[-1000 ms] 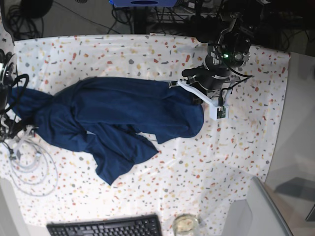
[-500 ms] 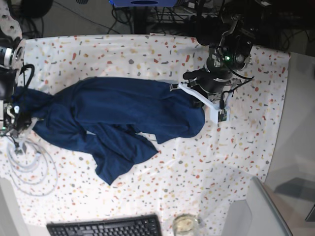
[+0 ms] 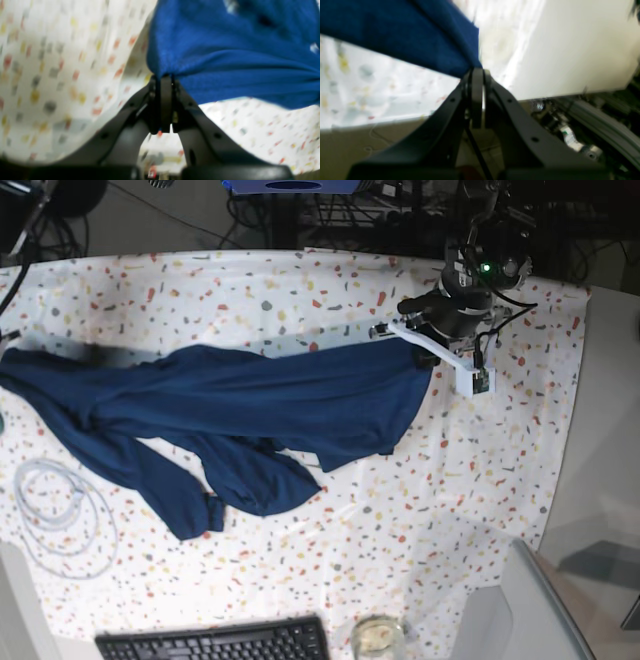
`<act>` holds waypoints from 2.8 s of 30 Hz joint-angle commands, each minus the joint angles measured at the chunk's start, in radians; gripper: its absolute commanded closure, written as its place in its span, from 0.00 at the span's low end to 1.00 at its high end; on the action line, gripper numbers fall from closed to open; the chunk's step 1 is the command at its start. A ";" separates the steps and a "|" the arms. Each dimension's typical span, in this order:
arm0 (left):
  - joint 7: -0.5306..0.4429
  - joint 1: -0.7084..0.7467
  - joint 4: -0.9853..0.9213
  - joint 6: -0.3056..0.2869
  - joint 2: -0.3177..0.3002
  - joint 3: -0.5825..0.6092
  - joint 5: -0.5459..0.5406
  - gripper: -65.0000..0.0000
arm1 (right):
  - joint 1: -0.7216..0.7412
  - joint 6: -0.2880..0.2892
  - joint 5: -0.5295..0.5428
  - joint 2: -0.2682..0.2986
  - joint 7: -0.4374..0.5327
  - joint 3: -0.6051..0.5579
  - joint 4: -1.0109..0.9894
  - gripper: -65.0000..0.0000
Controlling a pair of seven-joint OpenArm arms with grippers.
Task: Layout the t-shirt on the table in an organized manner, then fold the t-shirt properly
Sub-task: 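Pull the shirt taut between both grippers along the cloth edge, then lift the shirt with both grippers and lay it flat across the cloth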
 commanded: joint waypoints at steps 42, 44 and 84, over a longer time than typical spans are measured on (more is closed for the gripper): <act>-0.018 0.131 0.011 0.004 0.014 -0.124 0.006 1.00 | -0.081 -0.002 0.482 -0.073 -0.225 0.305 -0.078 0.16; -0.018 0.131 0.011 0.004 0.014 -0.124 0.006 1.00 | -0.085 -0.002 0.528 -0.075 -0.233 0.305 -0.086 0.16; -0.018 0.011 0.031 0.002 0.007 -0.038 0.013 1.00 | -0.041 -0.002 0.554 0.016 -0.231 0.130 -0.008 1.00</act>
